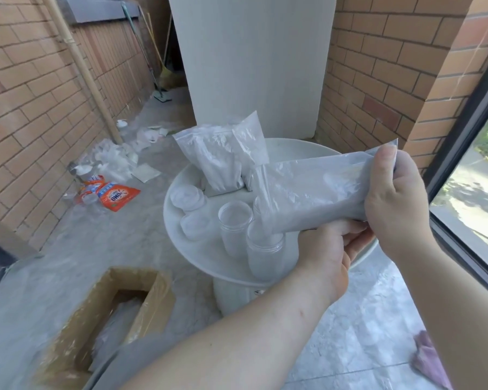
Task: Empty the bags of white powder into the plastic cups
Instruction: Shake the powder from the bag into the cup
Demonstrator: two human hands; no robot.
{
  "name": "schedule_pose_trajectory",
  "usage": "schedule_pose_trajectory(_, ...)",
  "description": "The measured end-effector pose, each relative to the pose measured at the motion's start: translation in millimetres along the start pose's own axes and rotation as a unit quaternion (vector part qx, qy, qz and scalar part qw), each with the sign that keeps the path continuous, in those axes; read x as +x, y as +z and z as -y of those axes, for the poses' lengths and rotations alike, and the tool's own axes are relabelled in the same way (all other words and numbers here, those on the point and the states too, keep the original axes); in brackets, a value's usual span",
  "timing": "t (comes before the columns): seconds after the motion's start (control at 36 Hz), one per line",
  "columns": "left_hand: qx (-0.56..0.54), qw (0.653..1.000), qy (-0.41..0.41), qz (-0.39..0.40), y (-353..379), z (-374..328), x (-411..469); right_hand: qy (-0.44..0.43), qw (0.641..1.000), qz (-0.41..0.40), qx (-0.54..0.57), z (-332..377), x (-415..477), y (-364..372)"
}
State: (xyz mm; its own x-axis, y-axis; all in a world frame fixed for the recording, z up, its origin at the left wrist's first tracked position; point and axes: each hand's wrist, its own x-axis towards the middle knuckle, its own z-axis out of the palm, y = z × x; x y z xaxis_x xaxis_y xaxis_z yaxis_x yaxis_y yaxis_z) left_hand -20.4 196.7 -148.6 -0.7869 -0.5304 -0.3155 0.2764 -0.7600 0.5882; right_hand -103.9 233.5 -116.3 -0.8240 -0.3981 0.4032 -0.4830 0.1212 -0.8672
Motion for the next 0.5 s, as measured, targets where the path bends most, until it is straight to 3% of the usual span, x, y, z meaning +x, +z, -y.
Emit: schedule_pose_trajectory(0.5, -0.008, 1.0, -0.019, 0.014, 3.1, -5.1, -1.2, -0.037, 0.999, 0.001, -0.009, 6.6, -1.0, 4.0)
